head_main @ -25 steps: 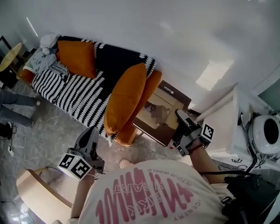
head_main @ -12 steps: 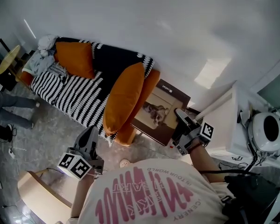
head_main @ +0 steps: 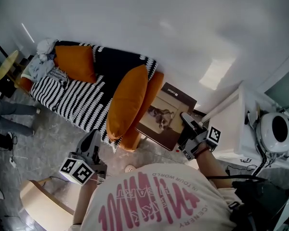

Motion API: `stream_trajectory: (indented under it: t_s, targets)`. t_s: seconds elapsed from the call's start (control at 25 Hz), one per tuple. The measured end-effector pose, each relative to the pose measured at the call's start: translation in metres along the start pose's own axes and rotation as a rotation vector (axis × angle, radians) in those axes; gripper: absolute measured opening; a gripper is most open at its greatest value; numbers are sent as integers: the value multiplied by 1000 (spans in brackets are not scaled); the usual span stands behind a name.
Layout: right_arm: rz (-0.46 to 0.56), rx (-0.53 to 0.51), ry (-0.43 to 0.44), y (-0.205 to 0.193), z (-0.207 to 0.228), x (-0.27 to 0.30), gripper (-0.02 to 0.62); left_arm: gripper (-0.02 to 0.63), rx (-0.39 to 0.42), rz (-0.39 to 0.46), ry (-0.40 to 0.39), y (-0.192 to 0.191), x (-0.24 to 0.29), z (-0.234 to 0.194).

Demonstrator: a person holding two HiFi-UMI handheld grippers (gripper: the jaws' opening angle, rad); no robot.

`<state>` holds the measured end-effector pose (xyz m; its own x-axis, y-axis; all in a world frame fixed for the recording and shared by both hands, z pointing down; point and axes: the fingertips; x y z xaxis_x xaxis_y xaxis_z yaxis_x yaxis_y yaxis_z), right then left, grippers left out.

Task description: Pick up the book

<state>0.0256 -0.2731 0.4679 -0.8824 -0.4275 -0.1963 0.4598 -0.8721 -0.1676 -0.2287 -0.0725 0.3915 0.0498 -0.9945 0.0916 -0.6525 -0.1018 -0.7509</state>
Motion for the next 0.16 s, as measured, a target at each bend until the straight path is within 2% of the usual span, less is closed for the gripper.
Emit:
stream_trajectory:
  t_s: [0.16]
  targets:
    - [-3, -1, 0, 1, -1, 1, 158, 6, -3, -3, -2, 1, 3, 0]
Point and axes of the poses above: the fingertips, and each gripper's own axes: x forward along the fingers, z to its right, y out of its top, and after that the axes turned 15 degrees about -x, right-handed
